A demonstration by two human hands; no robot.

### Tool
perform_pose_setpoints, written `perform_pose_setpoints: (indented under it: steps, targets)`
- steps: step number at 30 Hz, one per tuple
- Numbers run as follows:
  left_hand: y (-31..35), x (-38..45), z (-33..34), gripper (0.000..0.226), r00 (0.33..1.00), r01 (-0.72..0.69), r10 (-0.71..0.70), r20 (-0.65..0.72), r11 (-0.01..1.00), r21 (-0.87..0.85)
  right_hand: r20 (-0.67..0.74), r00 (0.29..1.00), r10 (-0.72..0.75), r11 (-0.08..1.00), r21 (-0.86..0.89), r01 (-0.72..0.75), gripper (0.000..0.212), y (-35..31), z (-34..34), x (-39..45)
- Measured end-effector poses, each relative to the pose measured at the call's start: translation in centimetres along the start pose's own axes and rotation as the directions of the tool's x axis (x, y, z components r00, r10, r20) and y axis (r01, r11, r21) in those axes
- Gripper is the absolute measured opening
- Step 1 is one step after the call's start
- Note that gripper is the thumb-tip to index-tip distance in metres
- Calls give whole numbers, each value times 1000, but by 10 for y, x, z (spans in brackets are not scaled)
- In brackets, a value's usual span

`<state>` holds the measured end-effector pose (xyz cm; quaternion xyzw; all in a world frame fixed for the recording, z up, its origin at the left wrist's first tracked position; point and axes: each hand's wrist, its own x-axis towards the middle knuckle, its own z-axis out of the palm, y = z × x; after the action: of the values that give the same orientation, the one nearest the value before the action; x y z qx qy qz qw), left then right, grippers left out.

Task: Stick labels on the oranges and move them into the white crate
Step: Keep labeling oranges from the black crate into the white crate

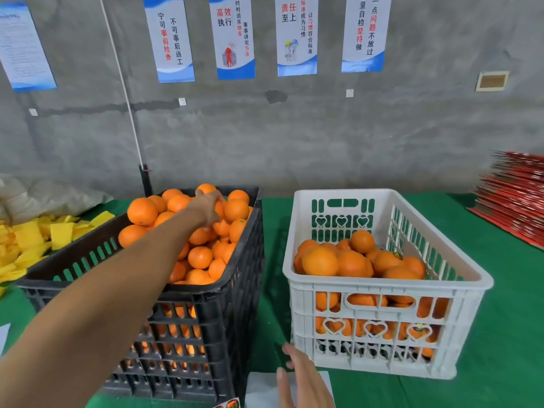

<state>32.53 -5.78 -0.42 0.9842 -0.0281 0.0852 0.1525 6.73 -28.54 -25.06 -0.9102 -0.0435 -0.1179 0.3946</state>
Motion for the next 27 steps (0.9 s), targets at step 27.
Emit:
perform_pose_setpoints:
  steps: [27]
  targets:
    - [56,-345,183,65,981,188,-60,186,553,-812,71,996,-60,964,261,40,20,14,-67,-53]
